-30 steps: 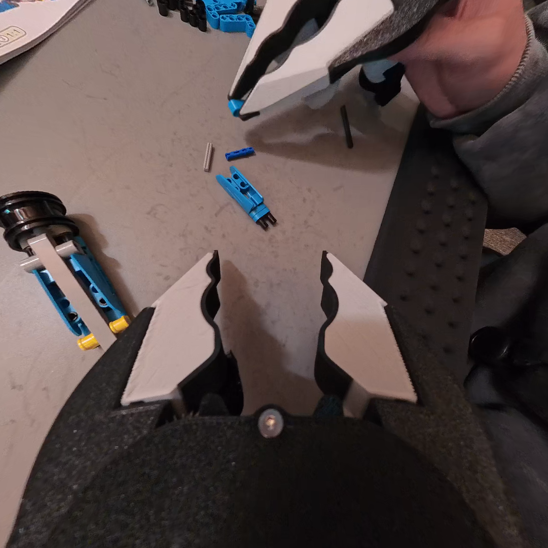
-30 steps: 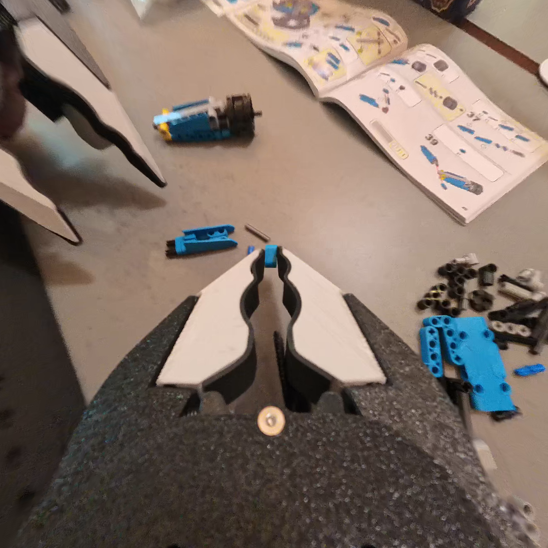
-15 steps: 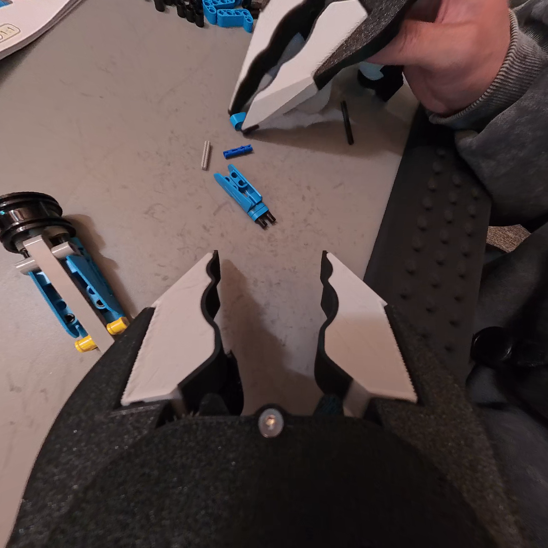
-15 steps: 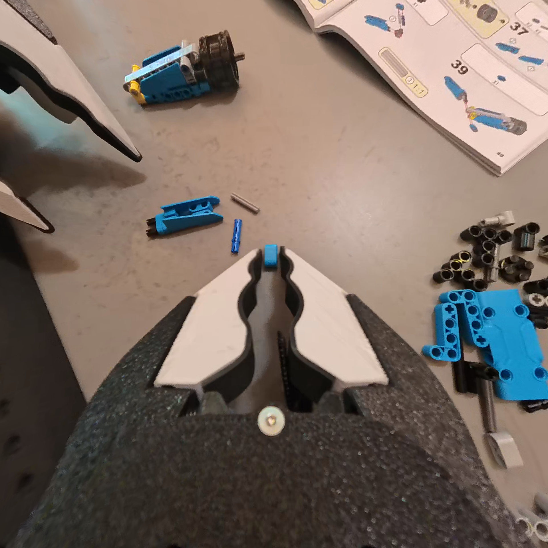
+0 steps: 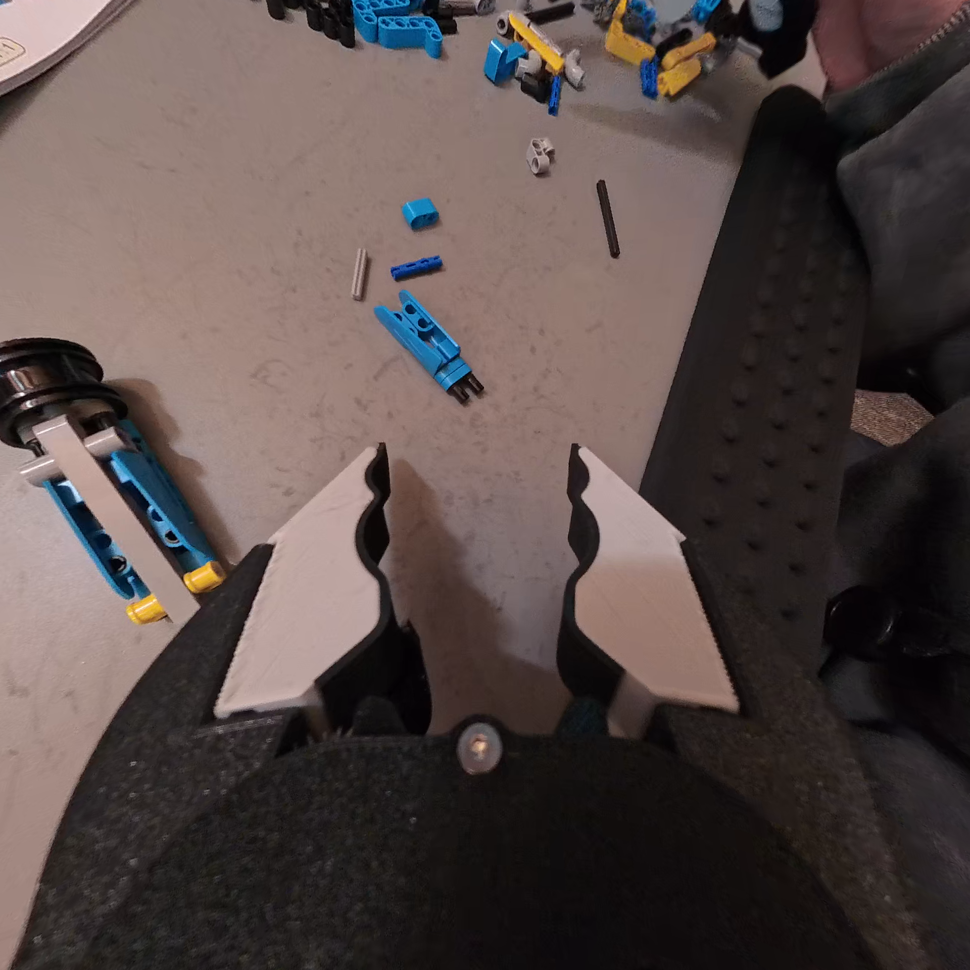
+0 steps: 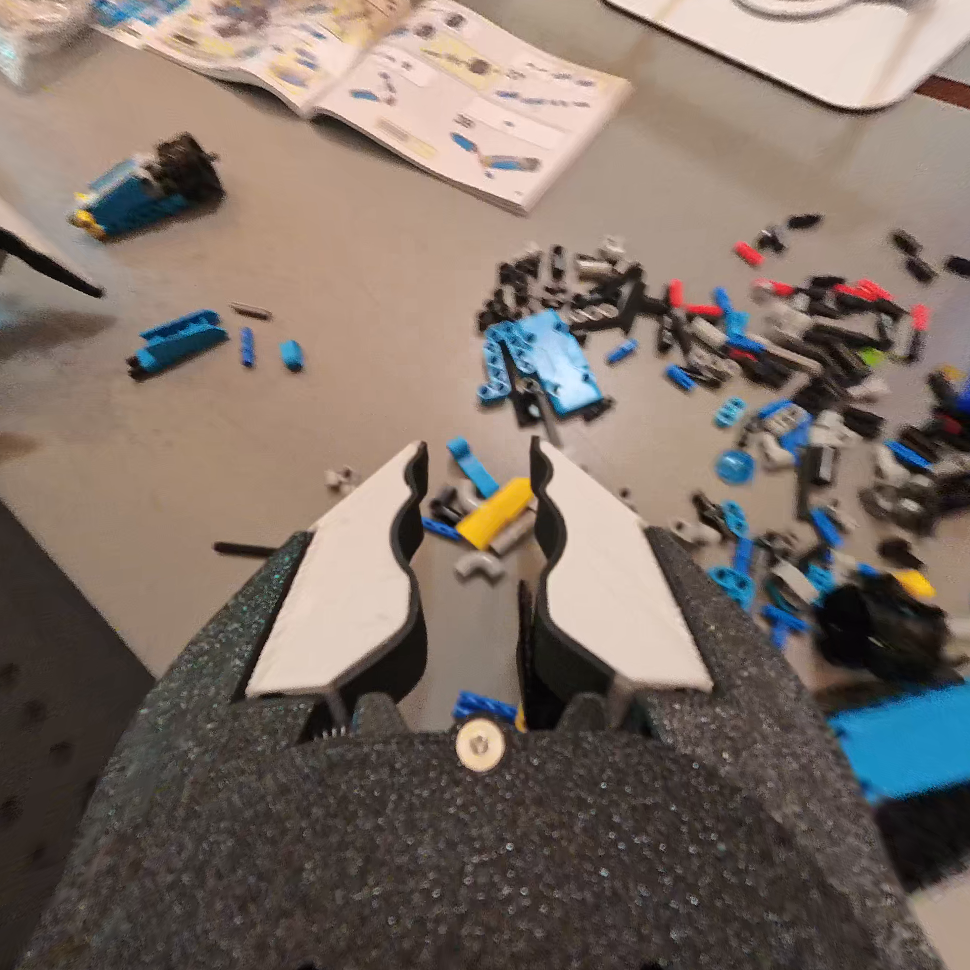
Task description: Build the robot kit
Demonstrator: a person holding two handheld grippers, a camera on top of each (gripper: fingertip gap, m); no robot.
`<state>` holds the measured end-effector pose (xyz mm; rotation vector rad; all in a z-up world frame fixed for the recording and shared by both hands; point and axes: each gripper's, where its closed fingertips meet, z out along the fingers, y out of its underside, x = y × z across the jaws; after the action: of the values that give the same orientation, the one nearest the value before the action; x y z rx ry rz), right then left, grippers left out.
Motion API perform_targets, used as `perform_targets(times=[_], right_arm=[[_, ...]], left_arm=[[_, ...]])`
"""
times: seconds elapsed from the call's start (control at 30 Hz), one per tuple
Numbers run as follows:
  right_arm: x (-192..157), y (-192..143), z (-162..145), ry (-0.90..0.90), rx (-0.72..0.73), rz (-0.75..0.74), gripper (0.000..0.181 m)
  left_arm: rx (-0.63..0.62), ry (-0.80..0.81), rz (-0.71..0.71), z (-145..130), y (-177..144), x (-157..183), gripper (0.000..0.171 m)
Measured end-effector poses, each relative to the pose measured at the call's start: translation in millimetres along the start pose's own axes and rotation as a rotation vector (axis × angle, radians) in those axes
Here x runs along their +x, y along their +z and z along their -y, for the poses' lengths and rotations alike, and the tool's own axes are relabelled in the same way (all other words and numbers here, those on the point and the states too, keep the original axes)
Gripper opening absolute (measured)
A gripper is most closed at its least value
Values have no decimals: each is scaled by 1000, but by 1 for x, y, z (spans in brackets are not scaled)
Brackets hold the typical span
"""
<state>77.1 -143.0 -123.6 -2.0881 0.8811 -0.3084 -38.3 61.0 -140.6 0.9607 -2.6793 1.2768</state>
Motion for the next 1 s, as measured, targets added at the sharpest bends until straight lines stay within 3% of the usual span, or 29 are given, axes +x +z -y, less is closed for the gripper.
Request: perform_targets(times=[0.2, 0.37, 0.7, 1.0], right_arm=[[29, -21, -19, -16, -40, -97, 39], [25, -34, -38, 46, -61, -71, 34], [25, -72, -75, 59, -106, -156, 20], [52, -116, -95, 75, -134, -292, 20]], left_arm=[[4, -9, -3, 1, 0, -1, 68], [3, -6, -5, 0, 0, 0, 69], [3, 0, 4, 1, 0, 0, 68], [-9, 12, 15, -1, 2, 1, 68]])
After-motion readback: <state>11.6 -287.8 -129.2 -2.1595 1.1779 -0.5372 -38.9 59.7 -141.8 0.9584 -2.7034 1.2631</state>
